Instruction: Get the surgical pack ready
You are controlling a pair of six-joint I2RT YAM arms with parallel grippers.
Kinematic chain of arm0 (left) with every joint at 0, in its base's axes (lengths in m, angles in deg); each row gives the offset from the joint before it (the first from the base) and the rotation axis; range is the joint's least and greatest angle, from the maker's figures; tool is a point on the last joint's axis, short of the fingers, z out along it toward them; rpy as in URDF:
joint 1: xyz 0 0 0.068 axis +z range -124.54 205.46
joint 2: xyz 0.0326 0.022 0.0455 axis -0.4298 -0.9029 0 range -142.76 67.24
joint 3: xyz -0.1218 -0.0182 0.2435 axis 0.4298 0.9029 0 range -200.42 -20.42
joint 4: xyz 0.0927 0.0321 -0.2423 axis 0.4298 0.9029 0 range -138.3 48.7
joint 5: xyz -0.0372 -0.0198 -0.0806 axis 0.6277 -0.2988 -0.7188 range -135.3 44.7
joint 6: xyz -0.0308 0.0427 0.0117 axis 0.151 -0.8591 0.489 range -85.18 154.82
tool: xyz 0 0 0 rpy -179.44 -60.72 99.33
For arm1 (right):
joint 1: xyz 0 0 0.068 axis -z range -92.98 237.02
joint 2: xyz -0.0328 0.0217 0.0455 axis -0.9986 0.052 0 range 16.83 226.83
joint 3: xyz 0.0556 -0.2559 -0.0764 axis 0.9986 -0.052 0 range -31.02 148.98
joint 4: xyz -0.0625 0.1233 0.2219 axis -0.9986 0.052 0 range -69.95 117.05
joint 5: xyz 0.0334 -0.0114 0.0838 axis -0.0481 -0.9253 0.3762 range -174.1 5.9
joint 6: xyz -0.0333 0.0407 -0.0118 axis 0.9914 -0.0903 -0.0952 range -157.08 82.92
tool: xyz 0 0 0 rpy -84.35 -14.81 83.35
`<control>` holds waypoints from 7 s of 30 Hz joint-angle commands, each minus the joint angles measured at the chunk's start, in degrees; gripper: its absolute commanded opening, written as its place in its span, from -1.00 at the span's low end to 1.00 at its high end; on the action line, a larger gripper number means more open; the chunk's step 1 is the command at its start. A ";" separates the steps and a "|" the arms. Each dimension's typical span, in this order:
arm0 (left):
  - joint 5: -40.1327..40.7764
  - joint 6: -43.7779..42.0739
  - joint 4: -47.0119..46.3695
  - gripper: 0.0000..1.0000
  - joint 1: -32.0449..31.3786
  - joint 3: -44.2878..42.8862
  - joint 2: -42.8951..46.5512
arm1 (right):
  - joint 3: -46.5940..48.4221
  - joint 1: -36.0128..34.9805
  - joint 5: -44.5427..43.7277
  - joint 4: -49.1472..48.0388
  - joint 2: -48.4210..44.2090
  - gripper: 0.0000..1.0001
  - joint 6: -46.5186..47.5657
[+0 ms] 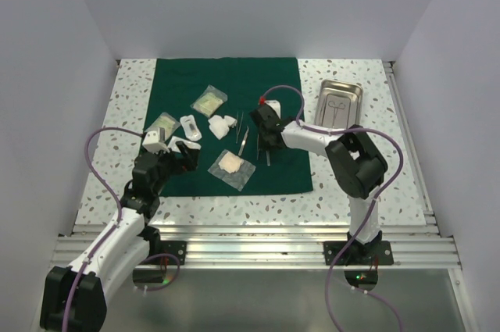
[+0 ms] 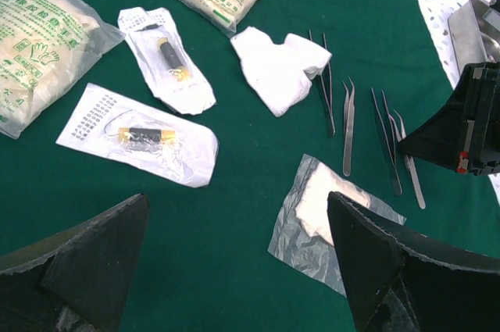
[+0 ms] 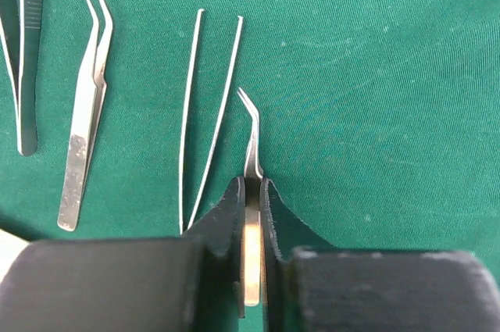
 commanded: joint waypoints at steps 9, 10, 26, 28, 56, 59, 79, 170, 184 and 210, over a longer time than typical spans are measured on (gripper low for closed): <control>-0.39 -0.70 -2.23 1.00 -0.27 0.07 0.49 | 3.98 9.52 1.91 1.87 -8.39 -1.00 4.15; -0.39 -0.62 -2.23 1.00 -0.27 0.07 0.49 | 4.69 11.10 2.43 2.31 -8.92 -1.00 5.20; -1.71 -0.97 -4.52 1.00 -0.28 1.57 2.33 | 21.12 35.81 7.88 5.65 4.41 -1.00 12.24; -1.71 -0.97 -4.69 1.00 -0.27 1.65 2.42 | 22.01 35.90 8.41 5.92 6.62 -1.00 13.38; -1.80 -0.97 -4.78 1.00 -0.28 1.39 1.80 | 5.85 17.02 0.15 1.53 -11.38 -0.27 12.95; -1.88 -0.97 -4.69 1.00 -0.27 1.39 1.80 | 4.70 12.80 2.26 1.44 -11.04 -0.22 9.79; -1.97 -0.97 -4.08 1.00 -0.27 1.30 2.24 | 7.24 -2.68 -3.63 5.74 0.39 0.07 -8.85; -3.03 -1.23 -4.69 1.00 -0.28 0.95 1.10 | 24.64 -3.38 -7.14 7.93 13.57 -0.06 -10.88; -2.94 -1.23 -4.52 1.00 -0.36 0.95 1.28 | 25.71 -2.60 -6.79 10.76 12.01 -1.00 -8.42; -5.14 -3.52 -5.22 1.00 -7.47 -9.84 -14.43 | 26.67 33.97 4.99 10.14 4.95 -1.00 14.61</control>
